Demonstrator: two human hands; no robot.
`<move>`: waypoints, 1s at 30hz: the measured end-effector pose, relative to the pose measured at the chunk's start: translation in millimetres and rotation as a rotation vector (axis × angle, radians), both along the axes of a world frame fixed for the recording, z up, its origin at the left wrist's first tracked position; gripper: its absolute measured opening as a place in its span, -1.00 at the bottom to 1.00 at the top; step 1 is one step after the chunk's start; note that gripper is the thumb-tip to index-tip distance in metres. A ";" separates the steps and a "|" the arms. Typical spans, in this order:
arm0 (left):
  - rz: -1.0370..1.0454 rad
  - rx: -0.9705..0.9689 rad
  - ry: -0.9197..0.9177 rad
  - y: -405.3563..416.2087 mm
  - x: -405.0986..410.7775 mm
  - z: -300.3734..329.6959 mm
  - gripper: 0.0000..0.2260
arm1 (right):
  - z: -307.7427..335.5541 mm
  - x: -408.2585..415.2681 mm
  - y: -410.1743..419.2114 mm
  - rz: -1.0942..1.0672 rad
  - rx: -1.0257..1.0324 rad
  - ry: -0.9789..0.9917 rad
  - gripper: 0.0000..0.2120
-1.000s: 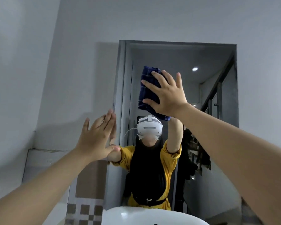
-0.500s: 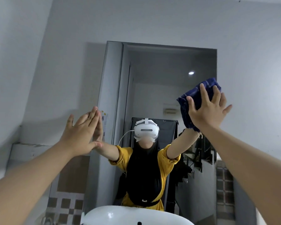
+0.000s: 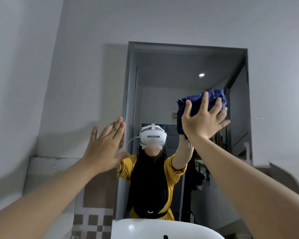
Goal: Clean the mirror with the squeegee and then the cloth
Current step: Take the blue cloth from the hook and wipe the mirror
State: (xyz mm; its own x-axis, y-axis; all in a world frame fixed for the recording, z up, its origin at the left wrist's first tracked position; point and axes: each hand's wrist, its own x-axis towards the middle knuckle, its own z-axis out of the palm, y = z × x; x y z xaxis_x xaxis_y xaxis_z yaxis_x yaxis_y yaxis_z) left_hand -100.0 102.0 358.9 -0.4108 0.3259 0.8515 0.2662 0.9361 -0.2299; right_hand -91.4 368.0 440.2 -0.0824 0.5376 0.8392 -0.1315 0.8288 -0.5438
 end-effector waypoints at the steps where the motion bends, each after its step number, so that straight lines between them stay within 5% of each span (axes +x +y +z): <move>1: -0.026 0.016 0.011 -0.4 -0.4 -6.1 -0.16 | 0.7 -0.7 -14.5 0.007 0.048 -0.008 -0.38; 10: -0.150 0.032 0.029 -9.5 0.9 -52.6 -0.18 | -0.9 -12.0 -123.3 0.062 0.576 -0.034 -0.38; 19: -0.128 0.010 0.004 -10.0 1.2 -66.9 -0.14 | -15.2 -12.9 -93.4 -0.041 1.056 -0.076 -0.39; 30: -0.039 0.005 0.007 -7.3 -3.3 -70.2 -0.24 | -34.4 -0.2 -7.0 -0.088 1.014 -0.100 -0.39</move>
